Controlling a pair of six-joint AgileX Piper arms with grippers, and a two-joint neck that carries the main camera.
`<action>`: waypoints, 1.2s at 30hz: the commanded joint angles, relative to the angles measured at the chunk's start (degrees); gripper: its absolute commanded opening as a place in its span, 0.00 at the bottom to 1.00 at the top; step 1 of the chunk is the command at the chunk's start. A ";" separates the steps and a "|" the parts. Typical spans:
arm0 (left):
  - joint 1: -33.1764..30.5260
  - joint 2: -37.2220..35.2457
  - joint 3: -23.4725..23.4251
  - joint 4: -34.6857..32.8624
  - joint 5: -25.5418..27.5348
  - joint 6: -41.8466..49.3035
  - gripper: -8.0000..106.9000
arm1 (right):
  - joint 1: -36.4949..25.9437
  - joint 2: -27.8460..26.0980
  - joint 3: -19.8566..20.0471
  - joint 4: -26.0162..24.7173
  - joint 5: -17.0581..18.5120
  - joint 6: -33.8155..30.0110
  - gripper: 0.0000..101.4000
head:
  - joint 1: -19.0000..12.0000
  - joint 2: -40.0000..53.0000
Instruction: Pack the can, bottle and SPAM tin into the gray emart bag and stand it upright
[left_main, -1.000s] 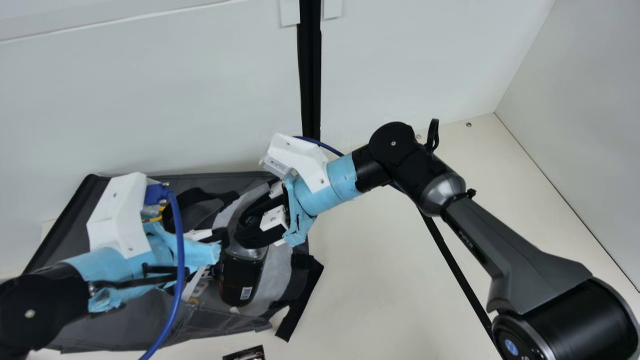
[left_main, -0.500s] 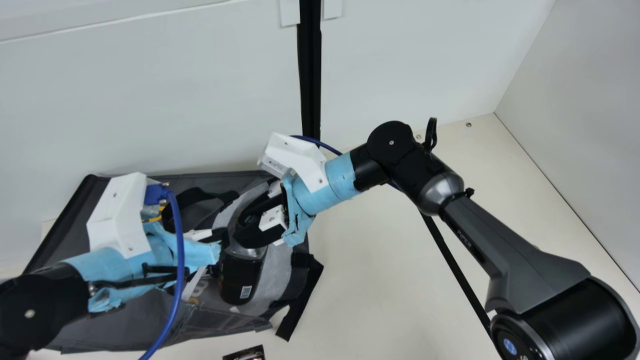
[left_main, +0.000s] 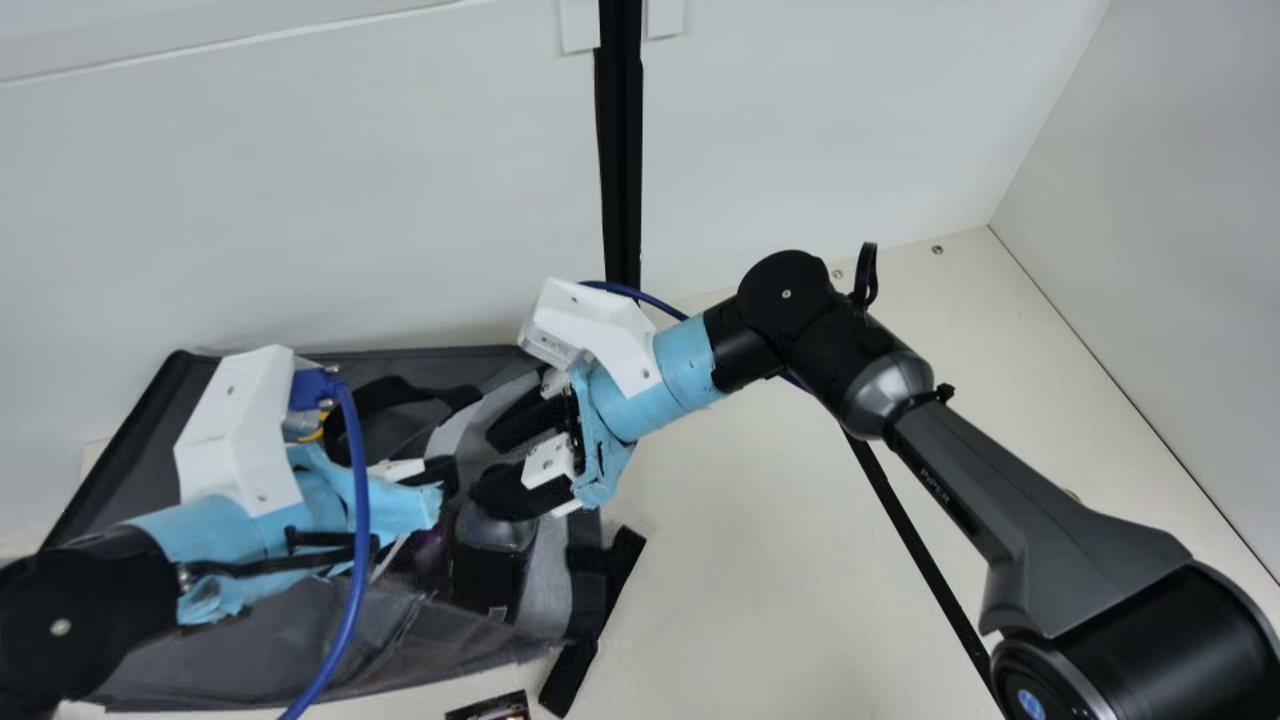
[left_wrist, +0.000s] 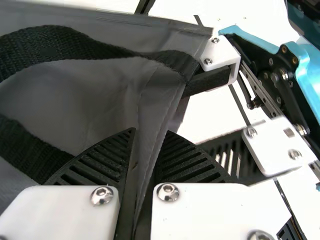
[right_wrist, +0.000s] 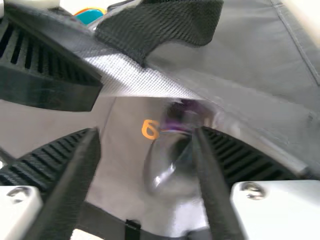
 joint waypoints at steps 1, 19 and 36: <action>0.00 0.00 0.00 0.00 0.00 0.00 0.00 | -0.10 -0.08 0.16 -0.13 -0.33 -0.20 0.82 | -1.30 -0.14; 0.00 0.00 0.00 0.00 0.00 0.00 0.00 | -0.72 -3.92 4.12 1.03 -0.33 -2.99 0.94 | -1.30 -0.14; 0.00 0.00 0.00 0.00 0.00 0.00 0.00 | -2.43 -10.79 9.77 3.14 -0.33 -6.33 0.94 | -1.30 -0.14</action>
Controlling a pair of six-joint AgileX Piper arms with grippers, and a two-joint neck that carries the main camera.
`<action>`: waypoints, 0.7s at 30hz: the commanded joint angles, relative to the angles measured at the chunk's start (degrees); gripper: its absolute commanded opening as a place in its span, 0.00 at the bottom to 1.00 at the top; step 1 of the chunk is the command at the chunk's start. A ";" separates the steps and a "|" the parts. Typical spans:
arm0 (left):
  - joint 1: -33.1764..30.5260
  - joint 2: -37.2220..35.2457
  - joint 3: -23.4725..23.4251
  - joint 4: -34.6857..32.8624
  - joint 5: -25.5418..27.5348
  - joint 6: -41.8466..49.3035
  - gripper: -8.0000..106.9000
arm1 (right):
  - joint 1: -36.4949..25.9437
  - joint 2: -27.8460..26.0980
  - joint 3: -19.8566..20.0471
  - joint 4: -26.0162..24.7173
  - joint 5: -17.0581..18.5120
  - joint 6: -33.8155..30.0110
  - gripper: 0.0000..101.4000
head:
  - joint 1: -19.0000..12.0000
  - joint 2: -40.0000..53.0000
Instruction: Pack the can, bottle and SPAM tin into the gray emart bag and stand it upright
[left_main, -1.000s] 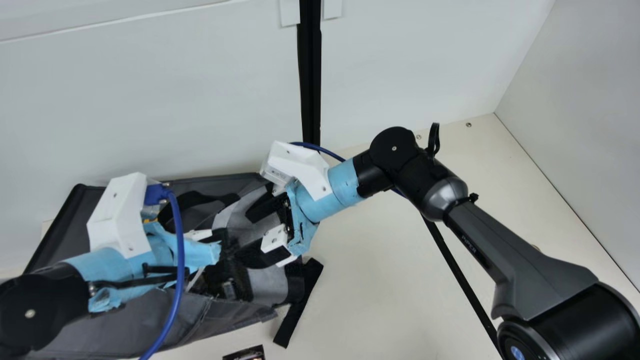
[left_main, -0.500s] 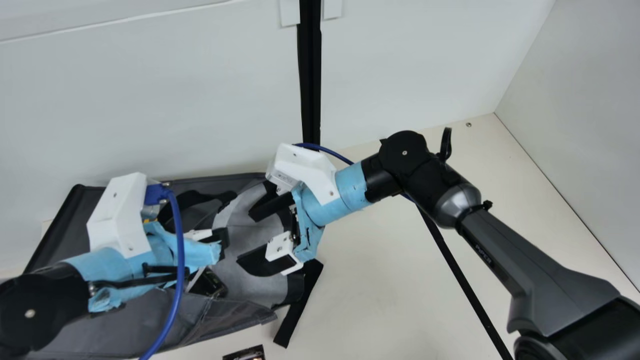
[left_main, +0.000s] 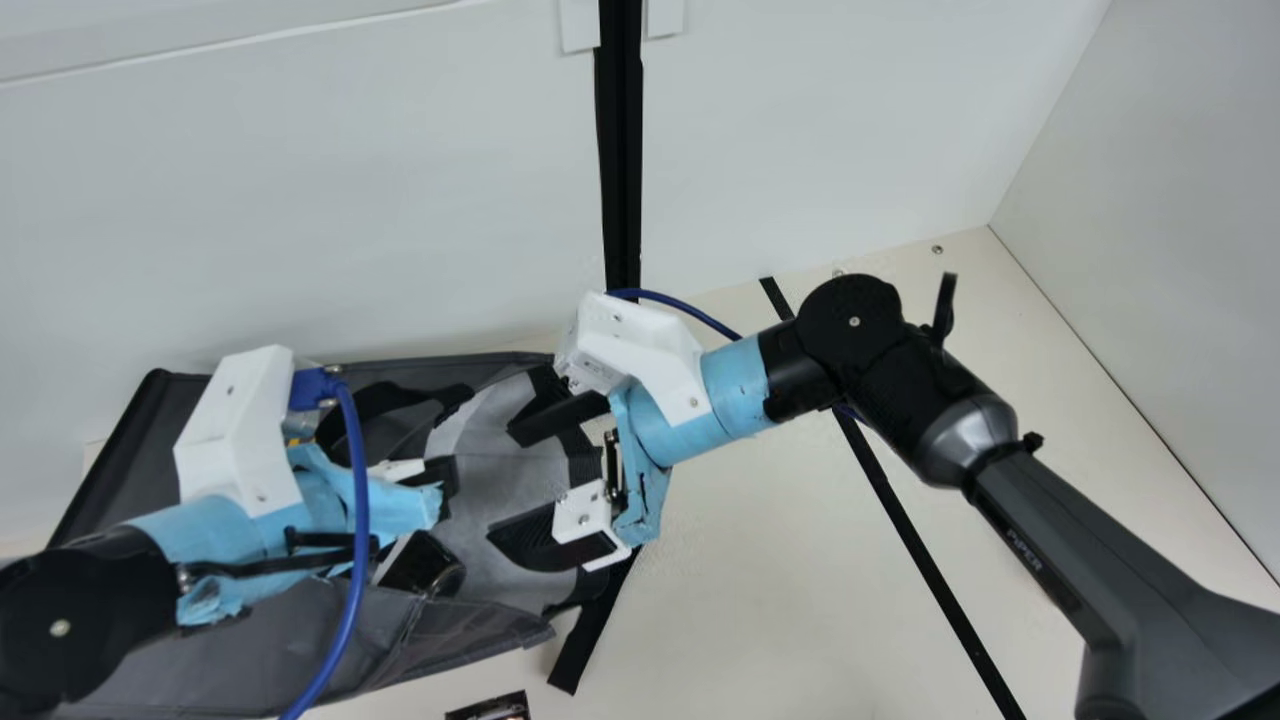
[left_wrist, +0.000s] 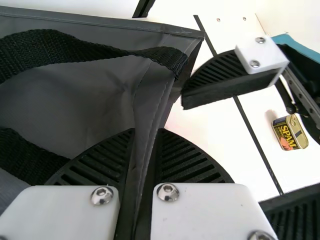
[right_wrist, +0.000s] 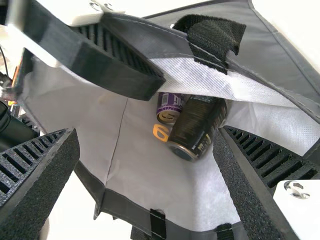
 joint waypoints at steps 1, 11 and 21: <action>0.00 0.00 0.00 0.00 0.00 0.00 0.00 | -0.19 -0.64 0.50 0.15 0.00 -0.29 0.94 | -1.30 -0.14; 0.00 0.00 0.00 0.00 0.00 0.00 0.00 | -2.54 -3.91 3.00 0.05 0.00 -2.23 0.94 | -1.30 -0.14; 0.00 0.00 0.00 0.00 0.00 0.00 0.00 | -7.69 -6.72 3.93 -0.91 0.00 -2.96 0.94 | -1.30 -0.14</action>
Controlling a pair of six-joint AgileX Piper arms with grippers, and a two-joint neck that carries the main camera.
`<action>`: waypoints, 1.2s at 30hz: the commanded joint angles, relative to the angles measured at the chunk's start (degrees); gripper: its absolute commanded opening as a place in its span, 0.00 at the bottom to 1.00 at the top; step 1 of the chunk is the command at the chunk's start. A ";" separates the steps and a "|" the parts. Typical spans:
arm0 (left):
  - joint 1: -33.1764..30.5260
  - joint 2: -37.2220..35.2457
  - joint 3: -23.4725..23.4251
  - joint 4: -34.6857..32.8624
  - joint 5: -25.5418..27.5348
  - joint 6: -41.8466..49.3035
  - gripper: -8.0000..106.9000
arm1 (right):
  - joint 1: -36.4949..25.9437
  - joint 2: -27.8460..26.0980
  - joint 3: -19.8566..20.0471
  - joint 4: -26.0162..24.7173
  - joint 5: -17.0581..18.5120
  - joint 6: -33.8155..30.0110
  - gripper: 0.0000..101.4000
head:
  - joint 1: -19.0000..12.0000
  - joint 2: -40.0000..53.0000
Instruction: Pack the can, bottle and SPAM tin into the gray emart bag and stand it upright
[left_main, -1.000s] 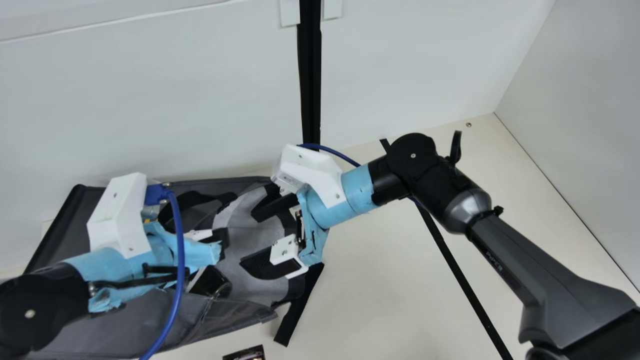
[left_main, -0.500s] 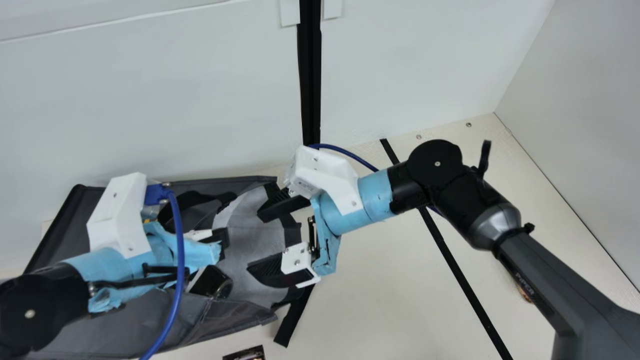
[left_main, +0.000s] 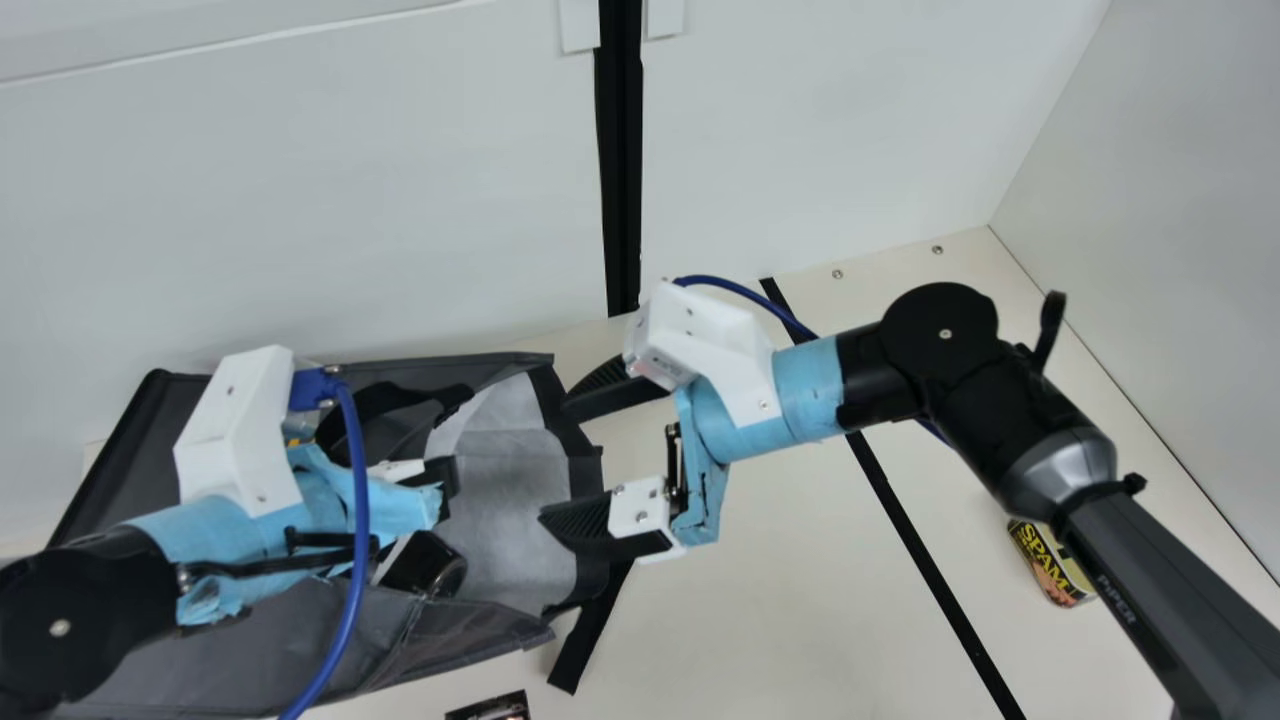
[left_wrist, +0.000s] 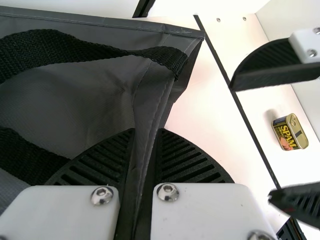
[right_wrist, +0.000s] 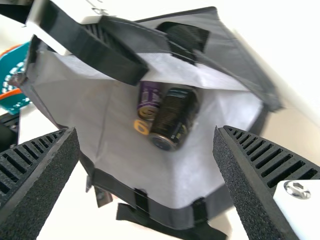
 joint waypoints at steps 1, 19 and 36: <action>0.00 0.00 0.00 0.00 0.00 0.00 0.00 | -1.40 -0.41 -0.15 -0.37 -0.03 0.04 0.94 | -1.21 -0.05; 0.00 0.00 0.00 0.00 0.00 0.00 0.00 | -16.17 -5.13 -3.28 -5.60 -0.03 4.99 0.94 | -1.21 -0.05; 0.00 0.00 0.00 0.00 0.00 0.00 0.00 | -33.33 -9.84 -7.50 -13.64 -0.03 11.16 0.94 | -1.21 -0.05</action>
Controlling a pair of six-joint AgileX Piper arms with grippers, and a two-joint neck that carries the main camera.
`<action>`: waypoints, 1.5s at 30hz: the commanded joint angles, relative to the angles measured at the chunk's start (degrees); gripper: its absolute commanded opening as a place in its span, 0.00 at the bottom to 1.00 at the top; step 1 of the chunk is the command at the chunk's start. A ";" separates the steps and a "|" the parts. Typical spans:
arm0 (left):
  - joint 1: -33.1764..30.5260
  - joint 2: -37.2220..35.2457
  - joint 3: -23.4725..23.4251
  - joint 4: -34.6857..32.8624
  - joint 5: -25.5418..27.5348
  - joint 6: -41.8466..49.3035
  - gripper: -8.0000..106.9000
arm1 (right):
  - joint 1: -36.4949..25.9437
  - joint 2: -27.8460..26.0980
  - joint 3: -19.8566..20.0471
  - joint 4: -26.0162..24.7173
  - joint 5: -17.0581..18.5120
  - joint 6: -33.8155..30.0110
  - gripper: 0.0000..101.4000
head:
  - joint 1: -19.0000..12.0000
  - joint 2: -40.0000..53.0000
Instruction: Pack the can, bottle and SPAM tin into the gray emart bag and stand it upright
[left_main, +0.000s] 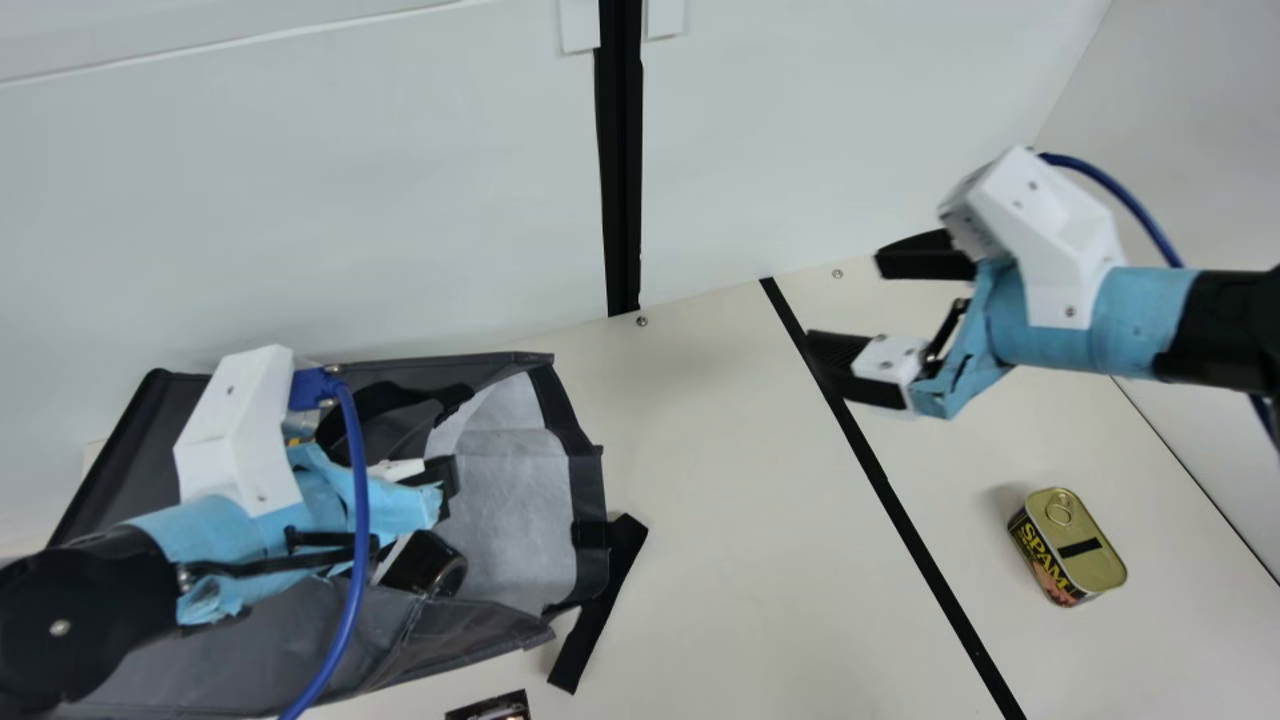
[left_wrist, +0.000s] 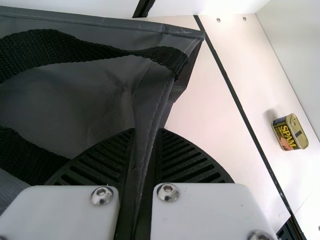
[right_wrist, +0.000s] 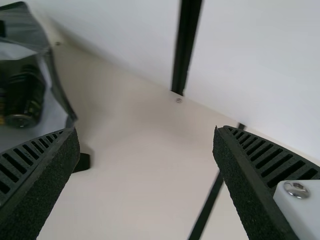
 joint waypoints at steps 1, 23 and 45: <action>0.00 0.00 0.00 0.00 0.00 0.00 0.00 | -2.78 -0.51 -0.61 -1.41 -0.13 1.14 0.94 | -1.30 -0.05; 0.00 0.00 0.00 0.00 0.00 0.00 0.00 | -9.18 -9.37 -2.69 -21.28 -3.81 19.05 0.94 | -1.30 -0.05; 0.00 0.00 0.00 0.00 0.00 0.00 0.00 | -8.10 -15.25 -1.73 -38.35 -0.13 35.48 0.94 | -1.30 -0.05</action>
